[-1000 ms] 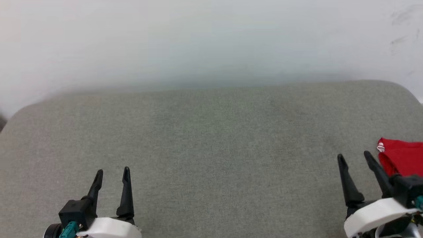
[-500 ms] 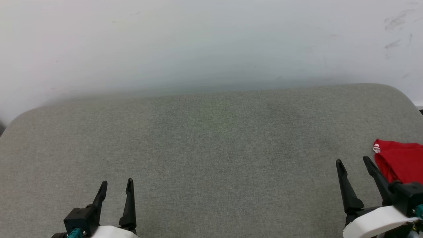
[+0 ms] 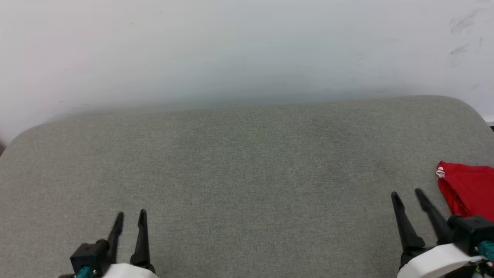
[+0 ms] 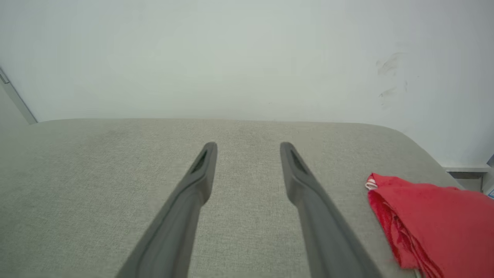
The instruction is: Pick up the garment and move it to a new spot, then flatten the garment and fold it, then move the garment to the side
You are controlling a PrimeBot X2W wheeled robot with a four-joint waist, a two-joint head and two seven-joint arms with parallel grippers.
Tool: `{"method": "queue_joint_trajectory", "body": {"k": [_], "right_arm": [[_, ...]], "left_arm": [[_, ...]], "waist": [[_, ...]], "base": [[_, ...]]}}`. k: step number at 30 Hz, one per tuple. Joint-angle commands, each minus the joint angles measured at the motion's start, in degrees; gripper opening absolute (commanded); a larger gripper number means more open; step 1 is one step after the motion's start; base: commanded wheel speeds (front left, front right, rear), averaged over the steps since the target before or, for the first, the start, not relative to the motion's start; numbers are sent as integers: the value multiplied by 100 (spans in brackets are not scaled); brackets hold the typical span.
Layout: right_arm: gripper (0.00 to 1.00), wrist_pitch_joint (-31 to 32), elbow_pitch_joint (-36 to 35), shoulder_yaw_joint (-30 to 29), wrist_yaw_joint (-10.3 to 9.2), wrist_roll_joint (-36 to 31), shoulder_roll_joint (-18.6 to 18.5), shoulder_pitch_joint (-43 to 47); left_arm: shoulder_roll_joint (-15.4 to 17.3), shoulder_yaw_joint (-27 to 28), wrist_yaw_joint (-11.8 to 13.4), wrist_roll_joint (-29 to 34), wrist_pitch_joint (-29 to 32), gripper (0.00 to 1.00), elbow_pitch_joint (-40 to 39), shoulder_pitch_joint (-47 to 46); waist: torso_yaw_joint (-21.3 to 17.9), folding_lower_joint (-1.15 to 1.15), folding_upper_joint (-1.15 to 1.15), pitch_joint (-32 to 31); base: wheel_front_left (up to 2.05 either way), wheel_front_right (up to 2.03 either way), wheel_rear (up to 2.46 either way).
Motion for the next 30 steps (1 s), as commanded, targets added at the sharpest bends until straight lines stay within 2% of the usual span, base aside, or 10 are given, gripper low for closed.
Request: {"method": "queue_joint_trajectory", "body": {"k": [1, 30], "right_arm": [[0, 4, 62, 8, 0, 3, 12, 35], [0, 110, 780, -114, -1, 2829, 83, -376]], "left_arm": [[-28, -14, 0, -6, 7, 0, 47, 33], [-469, 579, -545, -2201, 669, 0, 368, -294]], "waist": [[0, 0, 0, 1], [70, 0, 0, 30]], "base": [[0, 0, 0], [0, 0, 0]]}}
